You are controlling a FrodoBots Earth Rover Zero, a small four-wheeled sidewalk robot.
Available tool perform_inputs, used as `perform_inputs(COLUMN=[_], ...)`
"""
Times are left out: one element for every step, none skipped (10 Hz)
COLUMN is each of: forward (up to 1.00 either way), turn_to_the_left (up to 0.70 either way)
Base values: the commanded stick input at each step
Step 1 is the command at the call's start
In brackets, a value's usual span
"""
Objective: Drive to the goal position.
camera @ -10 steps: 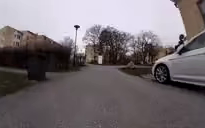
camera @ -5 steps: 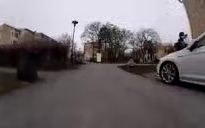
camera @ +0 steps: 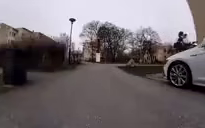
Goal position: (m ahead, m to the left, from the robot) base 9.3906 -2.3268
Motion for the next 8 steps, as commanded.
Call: perform_inputs(forward=[1.00, 1.00, 1.00, 1.00, 1.00, 1.00, 1.00, 1.00], turn_to_the_left=[0.00, 0.00, 0.00, 0.00, 0.00, 0.00, 0.00, 0.00])
